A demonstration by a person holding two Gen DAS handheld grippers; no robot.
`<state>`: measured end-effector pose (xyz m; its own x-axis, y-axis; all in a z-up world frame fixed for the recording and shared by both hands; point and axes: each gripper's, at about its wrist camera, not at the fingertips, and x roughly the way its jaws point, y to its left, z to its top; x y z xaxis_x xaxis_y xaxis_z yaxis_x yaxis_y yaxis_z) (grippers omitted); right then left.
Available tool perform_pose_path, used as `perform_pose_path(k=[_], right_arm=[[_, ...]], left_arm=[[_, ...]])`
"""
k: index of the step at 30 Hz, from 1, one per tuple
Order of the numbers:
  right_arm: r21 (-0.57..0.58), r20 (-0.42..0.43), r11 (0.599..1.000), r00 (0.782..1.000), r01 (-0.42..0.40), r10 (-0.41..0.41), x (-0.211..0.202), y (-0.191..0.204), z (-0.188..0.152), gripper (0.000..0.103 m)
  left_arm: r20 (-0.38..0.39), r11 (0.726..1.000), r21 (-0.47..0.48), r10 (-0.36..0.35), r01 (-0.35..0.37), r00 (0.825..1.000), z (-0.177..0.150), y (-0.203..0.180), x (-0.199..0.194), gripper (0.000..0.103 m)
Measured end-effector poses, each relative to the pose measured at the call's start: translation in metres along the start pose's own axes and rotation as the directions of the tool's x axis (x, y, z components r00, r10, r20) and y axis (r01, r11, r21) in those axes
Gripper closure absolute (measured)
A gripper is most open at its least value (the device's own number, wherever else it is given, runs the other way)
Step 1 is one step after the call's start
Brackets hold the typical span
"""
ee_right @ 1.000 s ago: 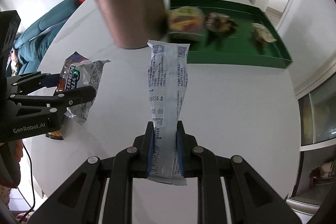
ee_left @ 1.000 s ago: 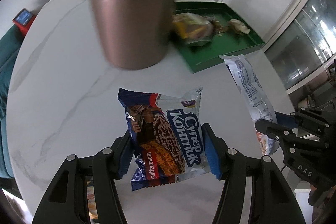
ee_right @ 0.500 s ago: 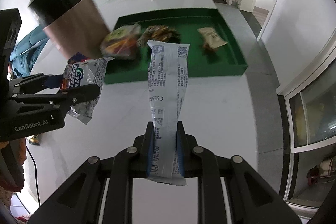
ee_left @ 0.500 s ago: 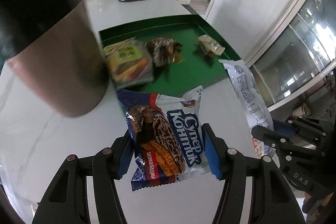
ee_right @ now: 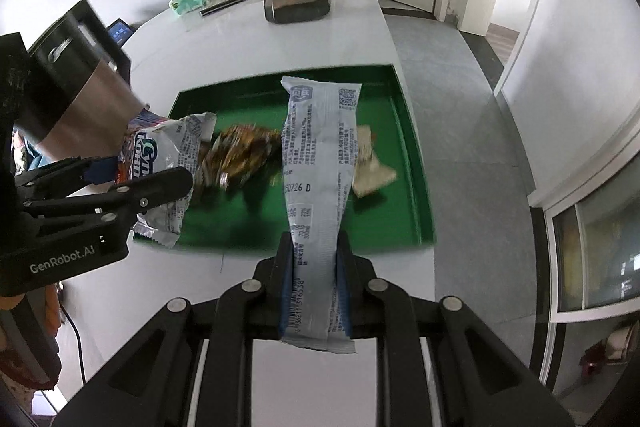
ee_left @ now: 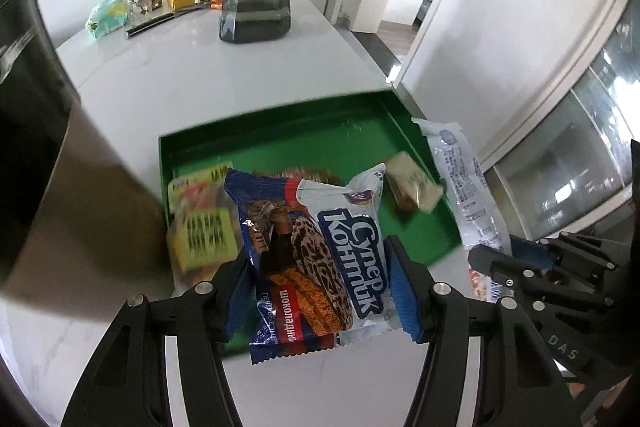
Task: Organize snacks
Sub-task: 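Lift and carry the cake and white bar with both tools over the green tray, then lower and open both tools to release the cake and white bar into the tray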
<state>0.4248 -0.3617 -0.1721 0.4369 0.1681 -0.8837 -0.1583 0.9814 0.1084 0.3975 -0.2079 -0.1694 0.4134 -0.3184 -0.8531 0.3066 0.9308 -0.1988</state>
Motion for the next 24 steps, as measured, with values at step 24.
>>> perform_pose_path(k=[24], right_arm=[[-0.028, -0.11, 0.999, 0.994, -0.031, 0.028, 0.08, -0.009, 0.049, 0.097]], left_arm=[[-0.086, 0.997, 0.009, 0.072, -0.072, 0.994, 0.02, 0.025, 0.06, 0.048]])
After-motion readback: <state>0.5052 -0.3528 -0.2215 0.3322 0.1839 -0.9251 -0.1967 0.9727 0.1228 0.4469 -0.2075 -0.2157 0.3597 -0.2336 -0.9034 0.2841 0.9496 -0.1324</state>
